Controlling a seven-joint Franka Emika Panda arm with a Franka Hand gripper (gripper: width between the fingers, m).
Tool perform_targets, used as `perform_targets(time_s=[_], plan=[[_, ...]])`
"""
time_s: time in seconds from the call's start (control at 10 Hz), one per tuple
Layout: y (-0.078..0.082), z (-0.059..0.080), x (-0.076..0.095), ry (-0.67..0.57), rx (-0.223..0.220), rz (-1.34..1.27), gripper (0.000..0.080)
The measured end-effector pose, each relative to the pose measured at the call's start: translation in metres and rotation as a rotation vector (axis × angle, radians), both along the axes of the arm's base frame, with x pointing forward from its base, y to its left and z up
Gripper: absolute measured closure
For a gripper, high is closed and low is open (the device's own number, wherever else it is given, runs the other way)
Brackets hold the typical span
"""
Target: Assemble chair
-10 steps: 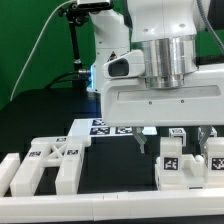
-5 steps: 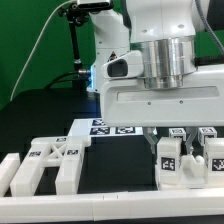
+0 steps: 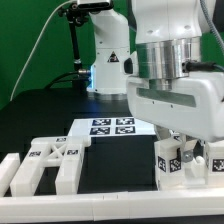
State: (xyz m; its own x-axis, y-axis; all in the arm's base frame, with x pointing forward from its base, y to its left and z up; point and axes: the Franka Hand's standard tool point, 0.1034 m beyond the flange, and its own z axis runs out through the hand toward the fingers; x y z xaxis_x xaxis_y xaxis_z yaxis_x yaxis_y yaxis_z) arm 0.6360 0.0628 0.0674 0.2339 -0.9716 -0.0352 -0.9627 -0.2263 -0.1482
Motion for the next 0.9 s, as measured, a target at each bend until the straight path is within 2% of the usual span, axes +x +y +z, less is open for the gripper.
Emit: perform_targets(time_s=[0.2, 0.4, 0.5, 0.6, 0.7, 0.9], plan=[[0.001, 0.000, 0.001, 0.005, 0.021, -0.114, 0.0512], [0.001, 0.000, 0.001, 0.001, 0.013, -0.049, 0.0512], [0.002, 0.001, 0.001, -0.008, -0.004, 0.076, 0.0280], [-0.004, 0.001, 0.002, -0.021, -0.025, 0.219, 0.0280], [-0.012, 0.002, 0.003, -0.034, -0.050, 0.413, 0.0173], [-0.018, 0.003, 0.004, -0.053, -0.087, 0.664, 0.0155]])
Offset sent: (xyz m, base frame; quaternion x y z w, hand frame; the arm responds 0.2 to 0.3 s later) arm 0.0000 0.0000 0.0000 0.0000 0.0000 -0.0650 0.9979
